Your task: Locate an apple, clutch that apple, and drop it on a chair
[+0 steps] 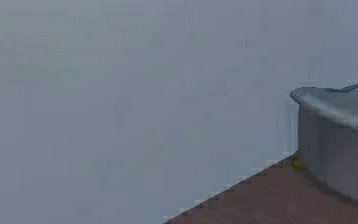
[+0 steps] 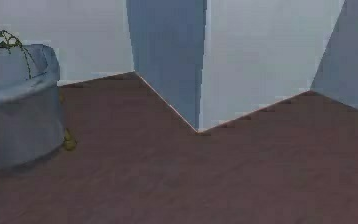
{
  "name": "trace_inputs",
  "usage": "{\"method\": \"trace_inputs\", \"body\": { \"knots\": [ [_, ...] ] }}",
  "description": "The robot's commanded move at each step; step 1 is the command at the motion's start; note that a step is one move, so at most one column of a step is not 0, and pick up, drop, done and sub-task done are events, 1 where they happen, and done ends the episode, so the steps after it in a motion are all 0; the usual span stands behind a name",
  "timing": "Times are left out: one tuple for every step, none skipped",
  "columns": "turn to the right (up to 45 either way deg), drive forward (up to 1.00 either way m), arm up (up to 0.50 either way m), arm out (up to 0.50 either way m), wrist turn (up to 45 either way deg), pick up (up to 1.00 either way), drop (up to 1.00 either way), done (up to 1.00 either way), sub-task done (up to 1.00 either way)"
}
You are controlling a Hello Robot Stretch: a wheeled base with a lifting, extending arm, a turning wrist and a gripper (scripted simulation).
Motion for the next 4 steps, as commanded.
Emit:
{"method": "trace_inputs", "body": {
  "knots": [
    [45.0, 0.0, 0.0, 0.0, 0.0, 0.0, 0.0, 0.0, 0.0],
    [45.0, 0.0, 0.0, 0.0, 0.0, 0.0, 0.0, 0.0, 0.0],
    [45.0, 0.0, 0.0, 0.0, 0.0, 0.0, 0.0, 0.0, 0.0],
    [6.0, 0.0, 0.0, 0.0, 0.0, 0.0, 0.0, 0.0, 0.0]
  ]
}}
